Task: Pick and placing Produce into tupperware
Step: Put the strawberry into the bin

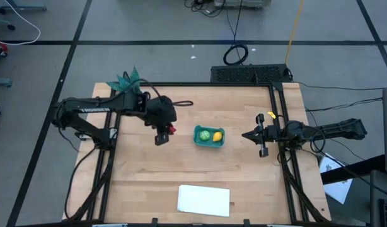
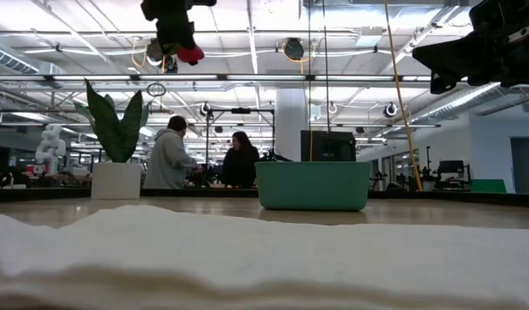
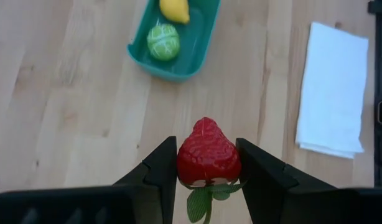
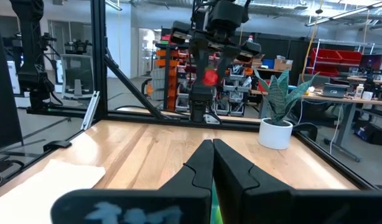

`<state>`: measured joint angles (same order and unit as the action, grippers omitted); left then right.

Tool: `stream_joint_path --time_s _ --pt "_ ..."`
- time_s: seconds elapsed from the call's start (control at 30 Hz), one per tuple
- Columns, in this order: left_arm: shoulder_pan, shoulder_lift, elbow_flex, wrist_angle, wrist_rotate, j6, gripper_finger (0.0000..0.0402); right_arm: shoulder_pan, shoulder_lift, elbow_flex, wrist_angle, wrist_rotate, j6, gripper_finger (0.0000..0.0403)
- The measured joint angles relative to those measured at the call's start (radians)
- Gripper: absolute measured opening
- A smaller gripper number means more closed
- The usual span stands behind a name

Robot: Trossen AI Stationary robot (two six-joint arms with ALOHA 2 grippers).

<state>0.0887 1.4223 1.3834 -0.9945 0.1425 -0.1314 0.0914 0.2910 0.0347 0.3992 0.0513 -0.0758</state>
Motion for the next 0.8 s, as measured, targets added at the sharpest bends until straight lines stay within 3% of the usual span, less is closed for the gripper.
stream_joint_path --time_s 0.2,0.57,0.8 --pt "0.017 0.065 0.102 -0.017 0.003 0.04 0.0134 0.0 0.0 0.0 0.0 0.0 -0.008 0.0" --pt "0.03 0.328 0.499 -0.168 0.004 0.139 0.0134 0.0 0.0 0.0 -0.006 0.0 0.001 0.0" --pt "0.052 0.478 0.68 -0.267 0.014 0.169 0.0134 0.0 0.0 0.0 -0.008 0.0 0.003 0.0"
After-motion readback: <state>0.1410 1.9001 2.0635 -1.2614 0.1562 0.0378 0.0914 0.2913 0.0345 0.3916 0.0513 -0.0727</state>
